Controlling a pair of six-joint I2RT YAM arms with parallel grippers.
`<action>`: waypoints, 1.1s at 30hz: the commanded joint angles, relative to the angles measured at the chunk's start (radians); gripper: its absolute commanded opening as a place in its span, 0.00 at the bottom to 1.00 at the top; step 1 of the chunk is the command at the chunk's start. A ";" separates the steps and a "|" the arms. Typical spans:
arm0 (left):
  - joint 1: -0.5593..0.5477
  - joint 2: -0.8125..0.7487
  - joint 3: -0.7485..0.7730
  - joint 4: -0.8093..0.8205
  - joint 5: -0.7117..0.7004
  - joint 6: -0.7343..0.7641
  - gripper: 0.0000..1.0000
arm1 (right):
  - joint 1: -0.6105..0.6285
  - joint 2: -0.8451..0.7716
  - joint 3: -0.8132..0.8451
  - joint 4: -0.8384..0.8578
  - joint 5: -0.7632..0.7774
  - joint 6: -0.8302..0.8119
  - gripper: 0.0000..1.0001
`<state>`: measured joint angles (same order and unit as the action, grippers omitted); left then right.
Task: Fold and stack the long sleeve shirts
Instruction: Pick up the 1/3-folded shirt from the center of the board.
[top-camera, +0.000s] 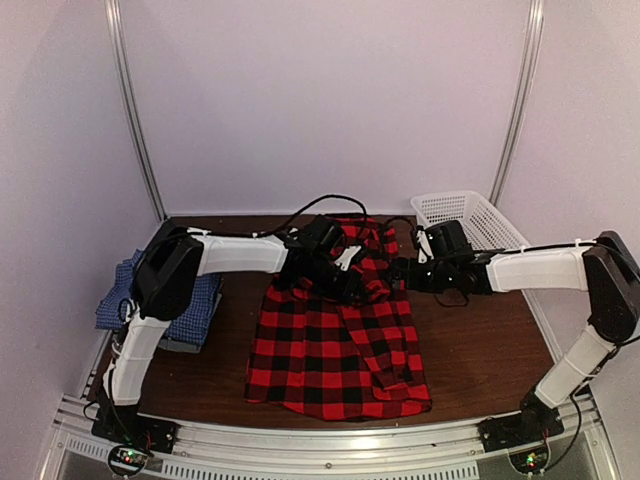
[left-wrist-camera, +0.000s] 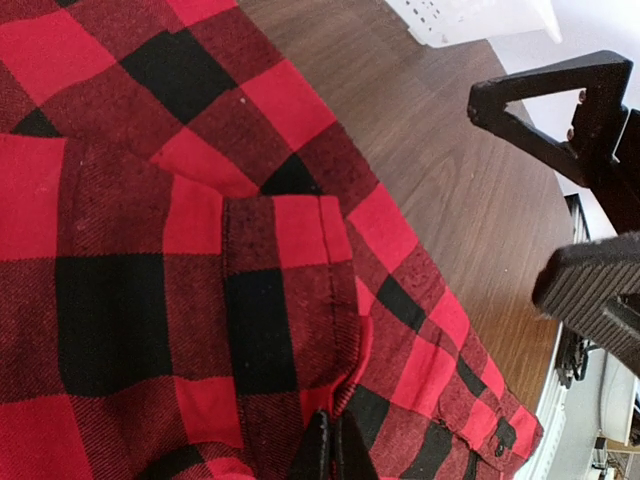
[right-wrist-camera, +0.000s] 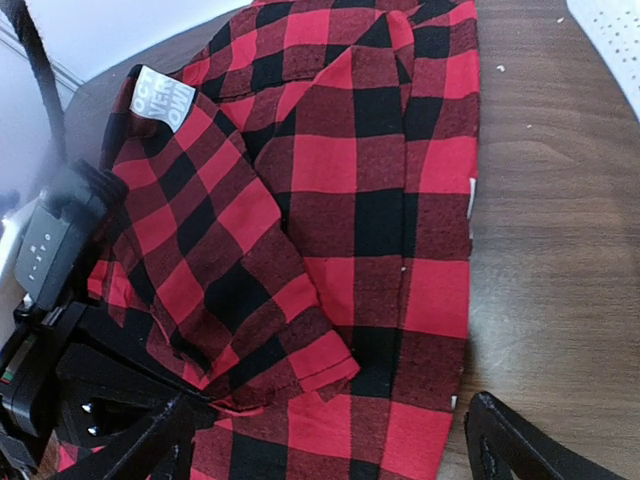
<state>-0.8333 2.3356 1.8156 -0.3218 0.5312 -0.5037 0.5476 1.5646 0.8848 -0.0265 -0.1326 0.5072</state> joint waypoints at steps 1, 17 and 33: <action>-0.003 0.008 -0.016 0.057 0.017 -0.006 0.00 | -0.017 0.052 -0.026 0.120 -0.124 0.076 0.95; -0.015 -0.012 -0.096 0.151 -0.018 -0.069 0.00 | -0.059 0.182 -0.063 0.290 -0.280 0.194 0.75; -0.016 -0.014 -0.113 0.172 -0.024 -0.078 0.00 | -0.058 0.267 -0.023 0.310 -0.285 0.187 0.58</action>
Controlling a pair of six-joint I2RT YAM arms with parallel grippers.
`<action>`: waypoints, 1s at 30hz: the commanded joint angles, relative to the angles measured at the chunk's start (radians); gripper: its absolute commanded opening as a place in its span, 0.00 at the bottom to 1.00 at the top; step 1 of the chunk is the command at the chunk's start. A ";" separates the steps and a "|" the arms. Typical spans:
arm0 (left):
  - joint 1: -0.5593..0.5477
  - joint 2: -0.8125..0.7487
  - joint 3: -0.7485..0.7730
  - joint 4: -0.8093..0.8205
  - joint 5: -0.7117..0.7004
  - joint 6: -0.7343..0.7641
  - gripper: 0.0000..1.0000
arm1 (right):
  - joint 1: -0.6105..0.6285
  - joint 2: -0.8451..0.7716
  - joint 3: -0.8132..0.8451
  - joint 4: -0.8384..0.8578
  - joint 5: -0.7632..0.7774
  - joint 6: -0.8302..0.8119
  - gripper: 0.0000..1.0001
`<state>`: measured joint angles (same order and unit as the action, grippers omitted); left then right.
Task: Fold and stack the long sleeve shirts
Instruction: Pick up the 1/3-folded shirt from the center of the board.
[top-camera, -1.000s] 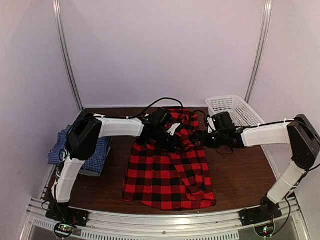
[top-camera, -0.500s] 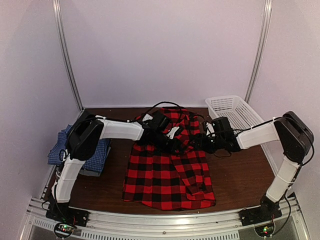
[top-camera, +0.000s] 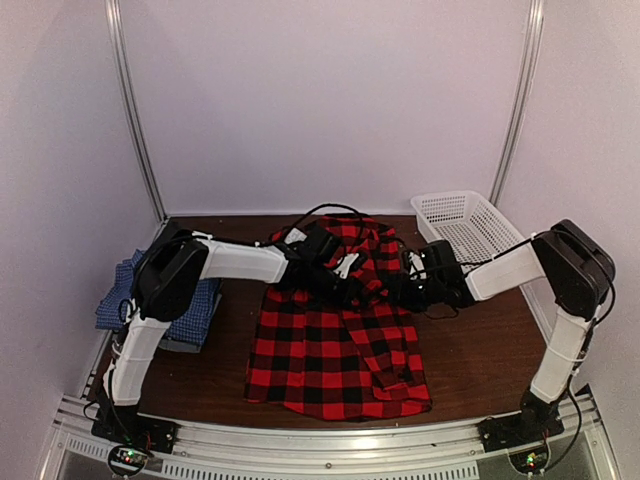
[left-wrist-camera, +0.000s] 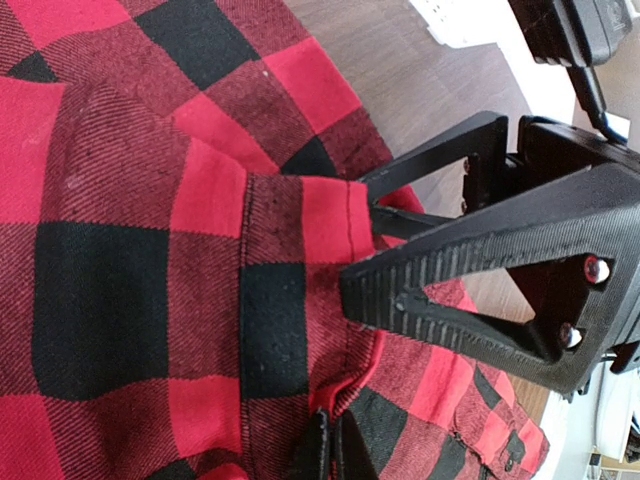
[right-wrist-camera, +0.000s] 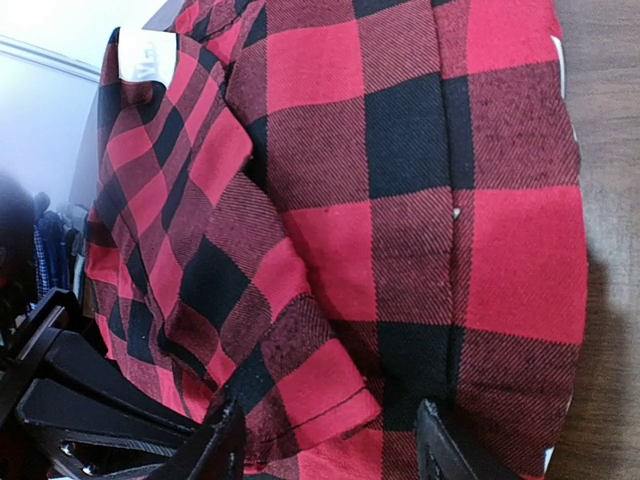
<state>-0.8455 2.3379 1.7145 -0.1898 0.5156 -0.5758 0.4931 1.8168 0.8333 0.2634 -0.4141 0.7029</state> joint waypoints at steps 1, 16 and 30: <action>-0.004 -0.017 -0.012 0.041 -0.009 -0.006 0.00 | -0.005 0.018 0.032 0.021 -0.006 -0.008 0.57; -0.004 -0.015 -0.007 0.046 -0.010 -0.009 0.00 | 0.021 0.017 0.057 0.024 -0.032 -0.014 0.49; -0.004 -0.015 -0.004 0.046 -0.023 -0.015 0.00 | 0.035 0.031 0.050 0.024 -0.039 0.000 0.42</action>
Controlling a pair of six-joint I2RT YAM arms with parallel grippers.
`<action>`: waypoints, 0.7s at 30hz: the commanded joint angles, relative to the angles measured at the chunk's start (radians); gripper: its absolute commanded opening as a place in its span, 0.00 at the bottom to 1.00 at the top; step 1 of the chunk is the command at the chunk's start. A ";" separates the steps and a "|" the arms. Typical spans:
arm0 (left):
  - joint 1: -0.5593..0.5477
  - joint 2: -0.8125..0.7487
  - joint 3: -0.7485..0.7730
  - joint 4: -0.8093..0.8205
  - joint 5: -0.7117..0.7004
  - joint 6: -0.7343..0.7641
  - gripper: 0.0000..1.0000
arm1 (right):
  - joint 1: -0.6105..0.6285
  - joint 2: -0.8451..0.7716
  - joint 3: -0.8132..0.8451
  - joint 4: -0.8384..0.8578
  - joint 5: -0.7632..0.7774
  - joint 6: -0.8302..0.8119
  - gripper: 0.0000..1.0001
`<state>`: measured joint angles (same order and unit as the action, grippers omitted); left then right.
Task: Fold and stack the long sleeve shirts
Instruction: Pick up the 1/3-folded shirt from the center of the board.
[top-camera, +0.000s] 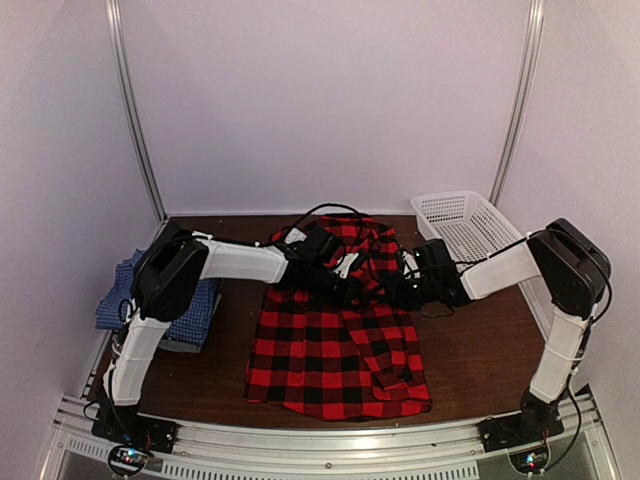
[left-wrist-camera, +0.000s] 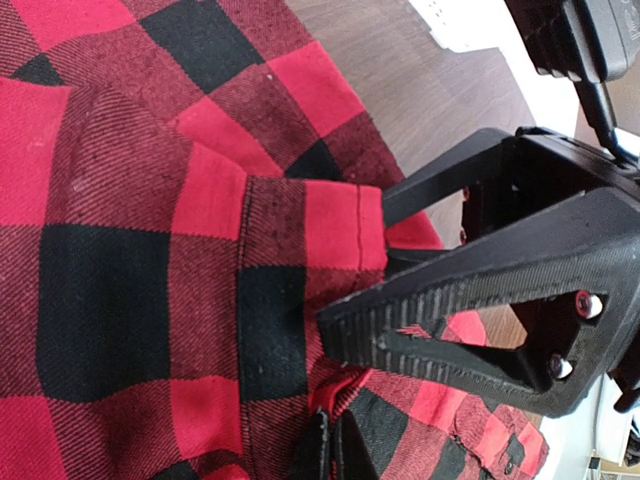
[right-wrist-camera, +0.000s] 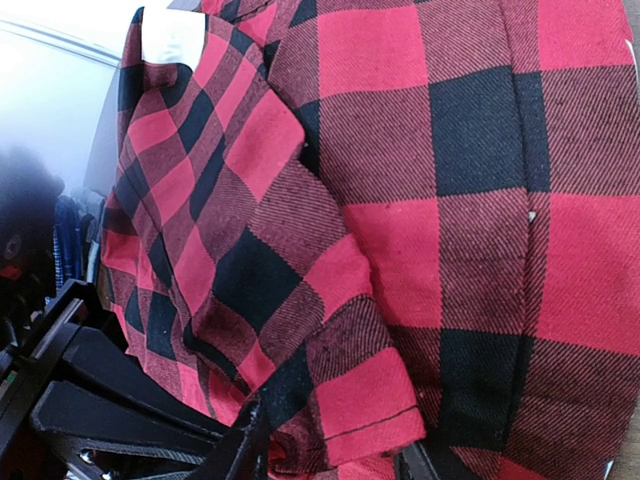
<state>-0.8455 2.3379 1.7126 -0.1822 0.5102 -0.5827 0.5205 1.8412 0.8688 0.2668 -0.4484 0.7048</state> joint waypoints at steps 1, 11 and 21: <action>-0.004 -0.015 -0.001 0.040 -0.017 -0.008 0.00 | 0.007 0.009 0.016 0.020 -0.007 -0.002 0.42; -0.004 -0.015 -0.010 0.044 -0.035 -0.009 0.00 | 0.016 0.014 0.035 0.017 -0.019 0.005 0.29; -0.004 -0.049 -0.014 0.016 -0.071 -0.005 0.10 | 0.025 0.008 0.062 -0.004 -0.015 0.001 0.00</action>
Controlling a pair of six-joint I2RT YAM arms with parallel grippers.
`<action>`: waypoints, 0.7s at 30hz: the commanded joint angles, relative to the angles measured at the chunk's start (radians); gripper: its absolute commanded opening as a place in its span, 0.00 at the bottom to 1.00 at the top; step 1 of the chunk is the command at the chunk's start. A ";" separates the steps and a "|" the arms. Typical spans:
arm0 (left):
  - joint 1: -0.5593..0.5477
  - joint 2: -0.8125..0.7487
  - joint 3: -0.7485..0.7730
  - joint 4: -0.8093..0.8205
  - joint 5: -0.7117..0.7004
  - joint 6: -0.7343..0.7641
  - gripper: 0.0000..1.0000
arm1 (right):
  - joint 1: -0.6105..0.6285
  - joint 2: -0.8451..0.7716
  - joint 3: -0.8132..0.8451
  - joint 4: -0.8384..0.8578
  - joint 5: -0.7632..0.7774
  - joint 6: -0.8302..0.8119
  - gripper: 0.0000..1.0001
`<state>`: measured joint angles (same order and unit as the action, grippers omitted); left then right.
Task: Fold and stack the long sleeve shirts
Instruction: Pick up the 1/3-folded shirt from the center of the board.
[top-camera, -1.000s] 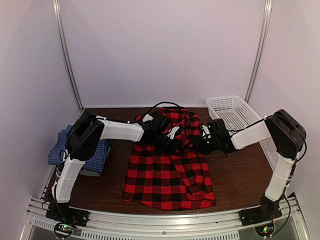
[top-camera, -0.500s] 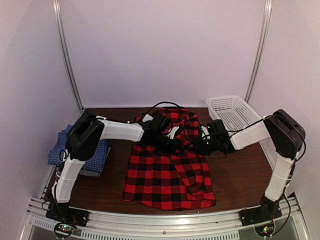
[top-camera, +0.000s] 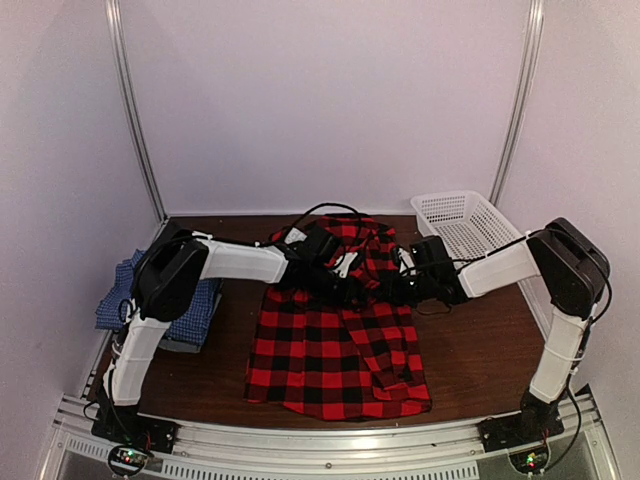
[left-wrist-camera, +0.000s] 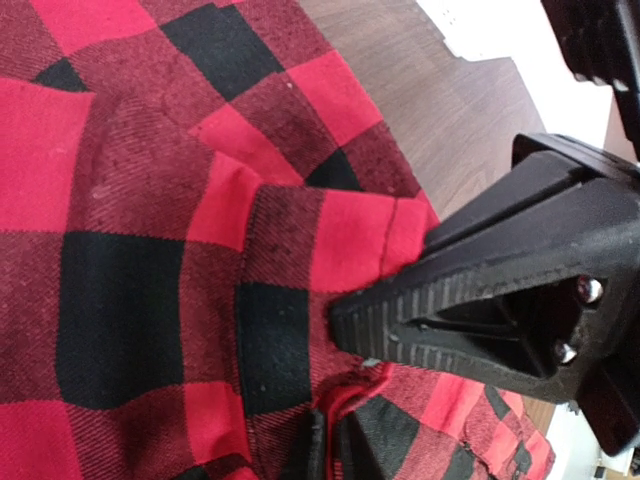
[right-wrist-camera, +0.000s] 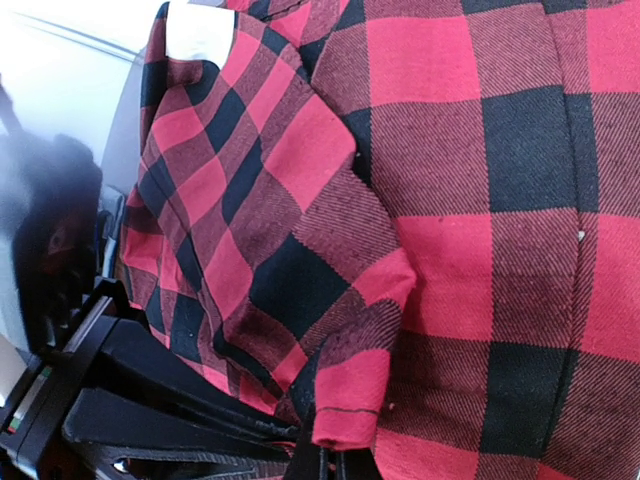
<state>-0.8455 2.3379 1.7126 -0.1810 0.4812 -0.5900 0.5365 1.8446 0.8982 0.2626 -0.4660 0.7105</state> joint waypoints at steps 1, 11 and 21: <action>-0.004 -0.062 -0.023 0.006 -0.054 0.004 0.14 | 0.009 0.001 0.038 -0.006 0.007 -0.009 0.00; 0.041 -0.321 -0.221 -0.141 -0.179 -0.005 0.43 | 0.010 -0.049 0.154 -0.107 0.065 -0.088 0.00; 0.049 -0.617 -0.503 -0.369 -0.382 -0.131 0.44 | 0.008 -0.042 0.316 -0.189 0.072 -0.168 0.00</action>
<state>-0.7956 1.8046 1.3159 -0.4210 0.2100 -0.6392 0.5396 1.8336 1.1431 0.1127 -0.4160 0.5968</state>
